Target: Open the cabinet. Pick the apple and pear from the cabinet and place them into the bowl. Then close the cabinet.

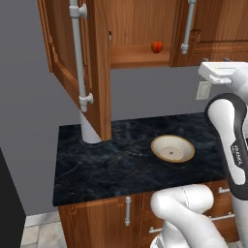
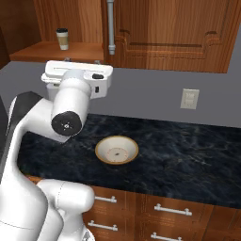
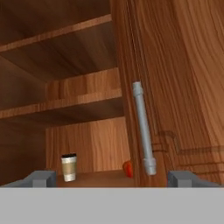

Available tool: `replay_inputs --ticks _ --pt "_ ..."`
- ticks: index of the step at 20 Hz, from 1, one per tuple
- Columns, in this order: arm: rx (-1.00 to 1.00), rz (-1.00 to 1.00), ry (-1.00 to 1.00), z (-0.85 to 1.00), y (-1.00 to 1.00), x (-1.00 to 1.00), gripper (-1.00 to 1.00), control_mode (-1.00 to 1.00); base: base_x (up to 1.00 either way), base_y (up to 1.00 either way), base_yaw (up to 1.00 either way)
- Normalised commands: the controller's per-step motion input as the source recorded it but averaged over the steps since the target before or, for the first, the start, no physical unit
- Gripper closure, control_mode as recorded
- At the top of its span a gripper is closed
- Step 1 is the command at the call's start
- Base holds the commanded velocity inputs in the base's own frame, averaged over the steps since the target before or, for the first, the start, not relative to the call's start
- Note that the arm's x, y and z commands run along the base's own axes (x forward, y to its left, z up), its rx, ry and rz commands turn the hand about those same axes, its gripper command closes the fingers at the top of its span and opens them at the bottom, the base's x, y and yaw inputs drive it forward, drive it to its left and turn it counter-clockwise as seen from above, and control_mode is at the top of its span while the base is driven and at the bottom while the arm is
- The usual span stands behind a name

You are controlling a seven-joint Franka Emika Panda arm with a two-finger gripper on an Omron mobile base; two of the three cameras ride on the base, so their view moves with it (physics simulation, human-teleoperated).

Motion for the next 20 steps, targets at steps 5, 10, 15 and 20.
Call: replay_inputs --ticks 5,10,15,20 --pt "0.01 0.00 0.00 0.00 -0.19 0.90 -1.00 -1.00 0.00 0.00 0.00" --pt "0.00 0.00 0.00 0.00 -0.03 0.95 -1.00 -1.00 0.00 0.00 0.00" --pt "0.00 0.00 0.00 0.02 -0.11 0.88 -1.00 -1.00 0.00 0.00 0.00" --pt "0.00 0.00 0.00 0.00 -0.23 0.81 -1.00 -1.00 0.00 0.00 0.00"
